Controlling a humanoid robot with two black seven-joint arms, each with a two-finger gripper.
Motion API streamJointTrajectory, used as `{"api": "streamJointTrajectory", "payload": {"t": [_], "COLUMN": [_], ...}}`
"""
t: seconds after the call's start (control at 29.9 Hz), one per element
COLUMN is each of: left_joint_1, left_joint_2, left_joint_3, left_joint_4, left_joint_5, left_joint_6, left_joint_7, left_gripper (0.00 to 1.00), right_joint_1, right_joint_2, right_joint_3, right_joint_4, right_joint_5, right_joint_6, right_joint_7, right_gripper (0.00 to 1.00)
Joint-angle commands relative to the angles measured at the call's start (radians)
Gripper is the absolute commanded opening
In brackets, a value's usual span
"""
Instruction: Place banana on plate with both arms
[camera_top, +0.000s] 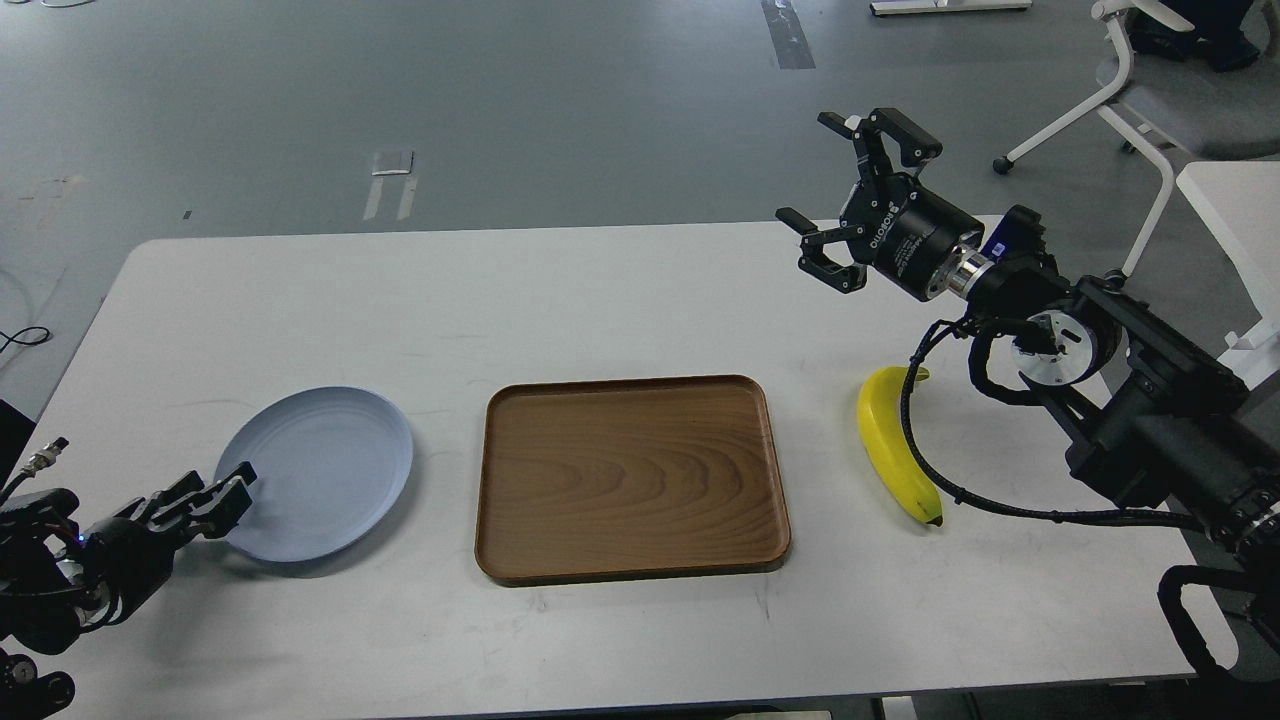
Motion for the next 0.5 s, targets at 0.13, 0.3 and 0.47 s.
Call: {"api": "streamJointTrajectory", "payload": {"t": [0.13,0.3,0.47], "left_joint_1": [-0.017,-0.026,-0.048], "left_joint_2": [0.002,0.006,0.005], "left_joint_3": [-0.009,-0.014,-0.012], "left_joint_4": [-0.009,-0.026,-0.038], "left_joint_5": [-0.023,-0.021,-0.015], "left_joint_6": [0.002,0.002,0.004], "left_joint_7": [-0.024,-0.074,-0.090], "left_gripper": [0.00,0.00,0.00], "right_joint_1": [-0.003,-0.005,-0.006], "right_joint_2": [0.007,0.007,0.001], "right_joint_3": [-0.004,-0.004,0.002], "right_joint_4": [-0.002,-0.002,-0.002], "right_joint_5": [-0.002,-0.002,0.000], "right_joint_6": [0.000,-0.009,-0.010], "right_joint_7": [0.001,0.001,0.001], "right_gripper": [1.00,1.00,1.00]}}
